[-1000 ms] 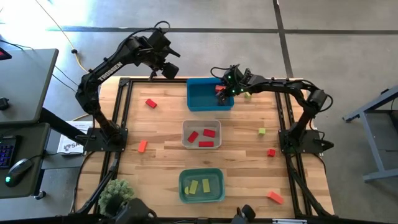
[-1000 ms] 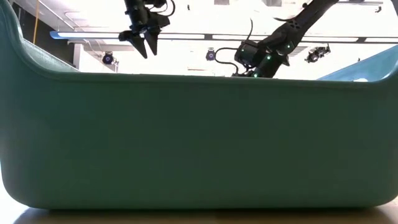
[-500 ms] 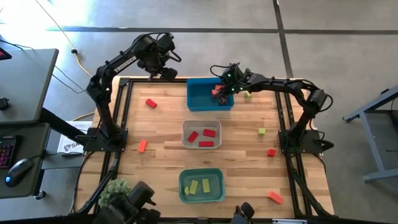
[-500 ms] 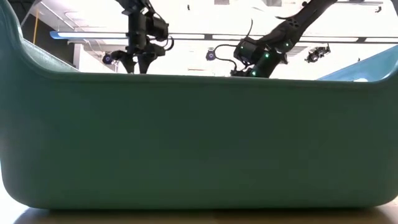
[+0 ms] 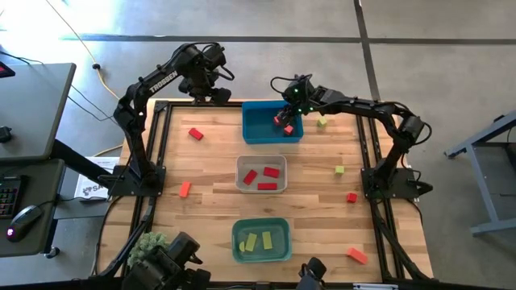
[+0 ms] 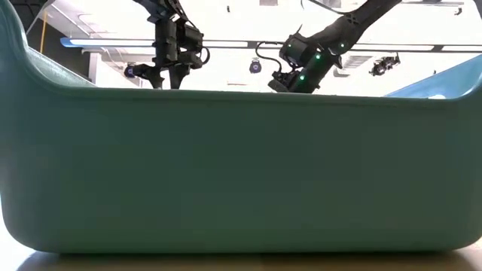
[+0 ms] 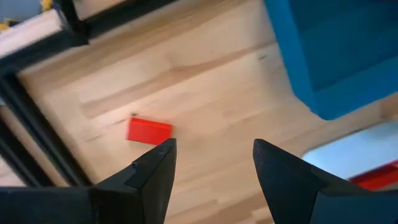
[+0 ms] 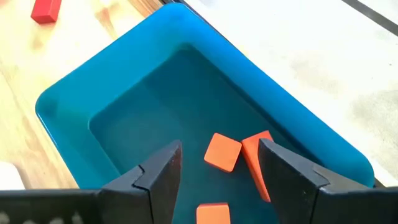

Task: Sort & place blocks by color
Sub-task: Put the red block into the gray bin

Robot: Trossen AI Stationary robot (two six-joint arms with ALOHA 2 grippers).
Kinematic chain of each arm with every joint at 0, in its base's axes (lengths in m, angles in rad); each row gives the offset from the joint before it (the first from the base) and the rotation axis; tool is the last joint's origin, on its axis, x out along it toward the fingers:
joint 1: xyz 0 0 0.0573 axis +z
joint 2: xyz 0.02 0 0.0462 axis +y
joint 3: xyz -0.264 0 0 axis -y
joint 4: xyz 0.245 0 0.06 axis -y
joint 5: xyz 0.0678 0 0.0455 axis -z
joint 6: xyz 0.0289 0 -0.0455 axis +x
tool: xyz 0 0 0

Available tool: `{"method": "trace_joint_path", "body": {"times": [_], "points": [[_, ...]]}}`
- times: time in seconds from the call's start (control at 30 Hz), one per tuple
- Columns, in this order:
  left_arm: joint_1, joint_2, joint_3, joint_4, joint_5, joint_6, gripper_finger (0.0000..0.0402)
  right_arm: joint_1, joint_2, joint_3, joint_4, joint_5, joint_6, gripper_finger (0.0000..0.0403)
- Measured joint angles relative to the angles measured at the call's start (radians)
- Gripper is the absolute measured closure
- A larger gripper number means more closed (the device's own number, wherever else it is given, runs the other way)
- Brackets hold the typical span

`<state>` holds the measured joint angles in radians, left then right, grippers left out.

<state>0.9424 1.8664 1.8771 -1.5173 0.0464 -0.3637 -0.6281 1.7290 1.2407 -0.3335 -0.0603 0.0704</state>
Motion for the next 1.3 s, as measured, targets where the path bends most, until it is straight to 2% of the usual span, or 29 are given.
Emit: {"method": "trace_joint_path", "body": {"times": [0.17,0.47,0.63,0.87,1.1,1.3], "points": [[0.003,0.0,0.0,0.005,0.005,0.001,0.0197,0.0,0.0,0.015,-0.008,0.0,0.002,0.0203],[0.013,0.0,0.0,0.022,0.0,-0.151,0.0197,0.0,0.0,0.017,-0.008,0.0,0.037,0.0203],[0.001,0.0,0.0,0.013,-0.01,-0.273,0.0197,0.0,0.0,0.017,0.009,0.037,-0.062,0.0203],[-0.025,0.0,0.0,0.025,-0.107,-0.507,0.0197,-0.03,0.0,0.017,0.05,0.068,-0.292,0.0203],[-0.042,0.0,0.0,0.017,-0.165,-0.558,0.0197,-0.063,0.0,0.017,0.054,0.064,-0.289,0.0203],[-0.078,0.0,0.0,0.003,-0.29,-0.781,0.0197,-0.066,0.0,0.017,0.065,0.054,-0.297,0.0203]]}}
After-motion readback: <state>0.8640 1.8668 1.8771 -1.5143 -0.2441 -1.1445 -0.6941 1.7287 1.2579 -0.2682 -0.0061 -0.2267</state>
